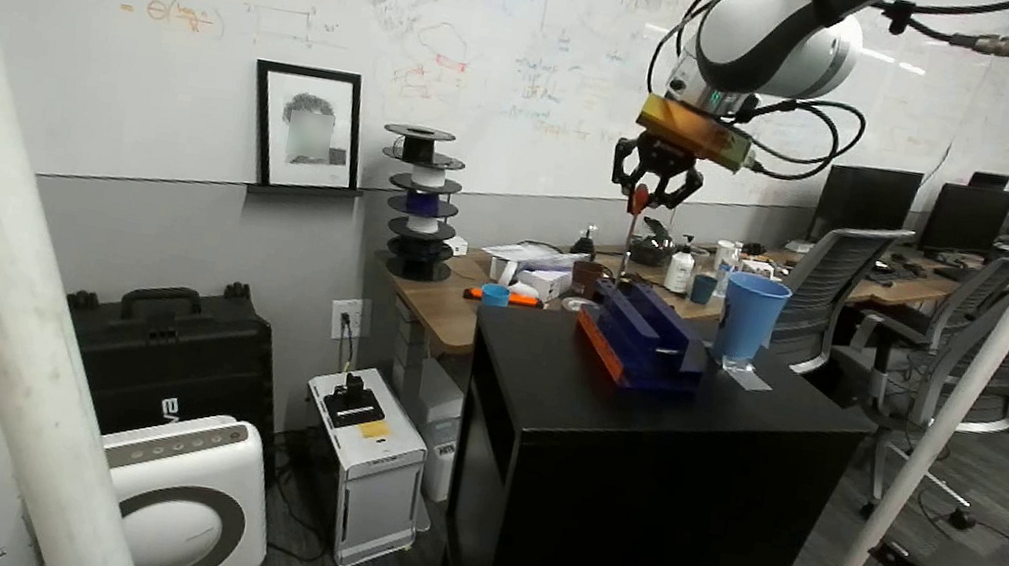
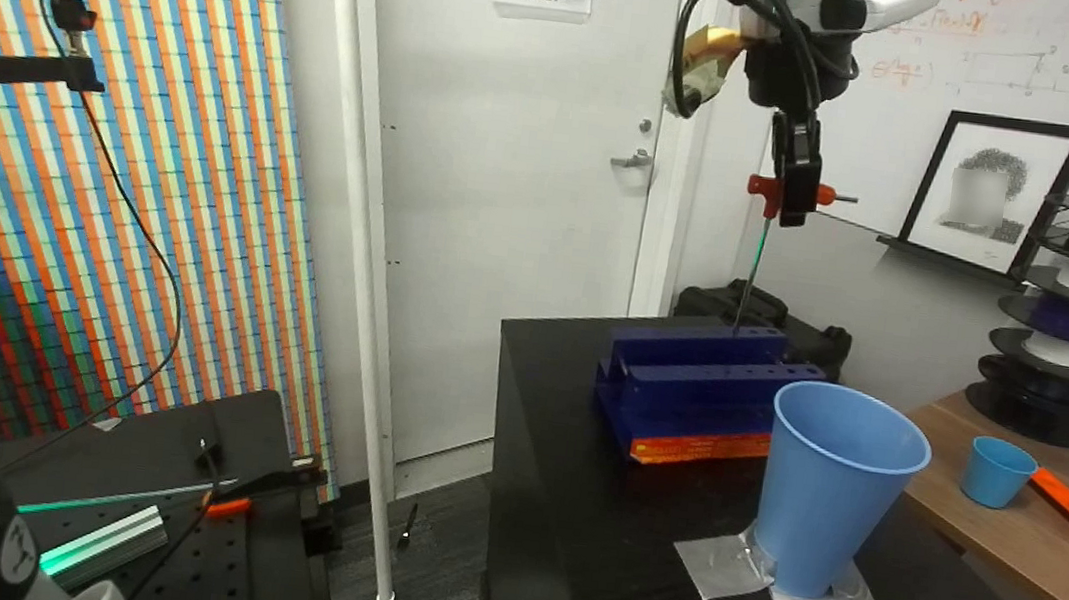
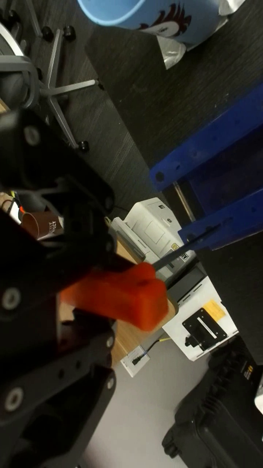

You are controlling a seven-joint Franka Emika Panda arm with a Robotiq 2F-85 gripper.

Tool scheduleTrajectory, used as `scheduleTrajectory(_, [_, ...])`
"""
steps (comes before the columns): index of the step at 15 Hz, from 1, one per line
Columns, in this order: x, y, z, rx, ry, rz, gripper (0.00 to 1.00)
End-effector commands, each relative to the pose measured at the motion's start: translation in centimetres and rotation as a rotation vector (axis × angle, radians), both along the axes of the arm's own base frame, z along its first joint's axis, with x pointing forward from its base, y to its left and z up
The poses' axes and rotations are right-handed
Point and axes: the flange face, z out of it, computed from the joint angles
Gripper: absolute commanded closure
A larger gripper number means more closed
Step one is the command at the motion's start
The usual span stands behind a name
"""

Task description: Put the wrench inside the large blue cup

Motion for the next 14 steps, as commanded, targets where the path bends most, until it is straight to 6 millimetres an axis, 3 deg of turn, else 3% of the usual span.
scheduleTrajectory(1, [-0.7,0.1,3.4,0.001,-0.023,0.032,0.97])
scheduleTrajectory(10, [-3.1,-1.2,9.6,0.013,-0.051,0.058,0.97])
scheduleTrajectory(14, [-5.1,-3.5,12.2,0.006,-0.051,0.026,0.97])
